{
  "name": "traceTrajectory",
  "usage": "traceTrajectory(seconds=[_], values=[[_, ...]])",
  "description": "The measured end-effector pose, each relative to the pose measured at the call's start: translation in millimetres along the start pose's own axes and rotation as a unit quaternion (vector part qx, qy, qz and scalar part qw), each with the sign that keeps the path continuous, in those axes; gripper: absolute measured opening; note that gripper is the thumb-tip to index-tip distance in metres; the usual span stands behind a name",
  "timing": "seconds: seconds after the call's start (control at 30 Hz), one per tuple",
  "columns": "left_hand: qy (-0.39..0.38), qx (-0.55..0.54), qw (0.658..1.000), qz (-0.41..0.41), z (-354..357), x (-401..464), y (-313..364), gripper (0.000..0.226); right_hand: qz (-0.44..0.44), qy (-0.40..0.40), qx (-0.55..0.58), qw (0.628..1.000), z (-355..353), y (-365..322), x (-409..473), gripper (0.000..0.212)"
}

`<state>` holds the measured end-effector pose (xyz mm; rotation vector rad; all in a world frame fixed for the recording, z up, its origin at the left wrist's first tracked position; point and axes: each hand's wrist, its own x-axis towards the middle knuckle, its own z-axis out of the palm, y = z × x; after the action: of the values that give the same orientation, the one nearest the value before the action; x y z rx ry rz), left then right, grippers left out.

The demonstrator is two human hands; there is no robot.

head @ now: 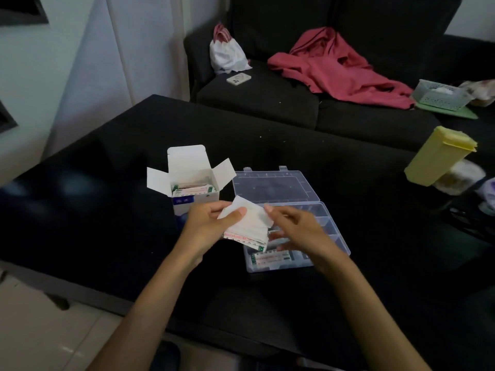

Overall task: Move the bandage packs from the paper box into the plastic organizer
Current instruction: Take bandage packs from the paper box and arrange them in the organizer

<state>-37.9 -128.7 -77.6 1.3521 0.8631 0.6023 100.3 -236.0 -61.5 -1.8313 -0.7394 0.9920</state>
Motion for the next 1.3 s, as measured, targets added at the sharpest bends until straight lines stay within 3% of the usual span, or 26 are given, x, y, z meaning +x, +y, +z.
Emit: traceTrajectory(seconds=[0.17,0.27,0.4,0.57,0.73,0.9,1.1,1.2,1.3], values=[[-0.052,-0.049,0.997,-0.041,16.2,-3.2,0.2,0.017,-0.02,0.077,0.076,0.994,6.5,11.9,4.2,0.024],[-0.089,-0.04,0.994,-0.059,15.3,-1.3,1.1,0.03,0.007,0.067,0.116,0.991,-0.9,12.2,4.6,0.019],[-0.053,-0.022,0.998,-0.025,14.4,0.9,0.9,0.035,0.031,0.059,0.145,0.987,-7.2,14.7,5.2,0.016],[-0.04,-0.011,0.999,-0.004,11.0,2.9,0.1,0.023,0.03,0.033,0.244,0.969,-15.4,11.4,4.8,0.022],[-0.053,0.003,0.999,0.005,9.8,2.6,-0.1,0.018,0.034,0.002,0.24,0.97,-16.8,10.1,4.4,0.021],[-0.073,0.0,0.997,0.012,13.6,0.3,3.3,0.021,0.036,0.044,0.142,0.988,-5.0,14.7,6.3,0.022],[-0.027,-0.002,0.999,0.032,14.9,0.2,1.2,0.022,0.066,-0.017,0.157,0.985,0.3,10.8,0.7,0.023],[0.002,-0.049,0.999,-0.011,18.9,1.0,-1.7,0.027,0.043,0.037,0.195,0.979,10.2,11.4,1.1,0.024],[-0.06,-0.222,0.967,-0.106,22.9,-0.3,2.3,0.019,0.016,0.101,0.241,0.965,16.8,12.3,2.4,0.024]])
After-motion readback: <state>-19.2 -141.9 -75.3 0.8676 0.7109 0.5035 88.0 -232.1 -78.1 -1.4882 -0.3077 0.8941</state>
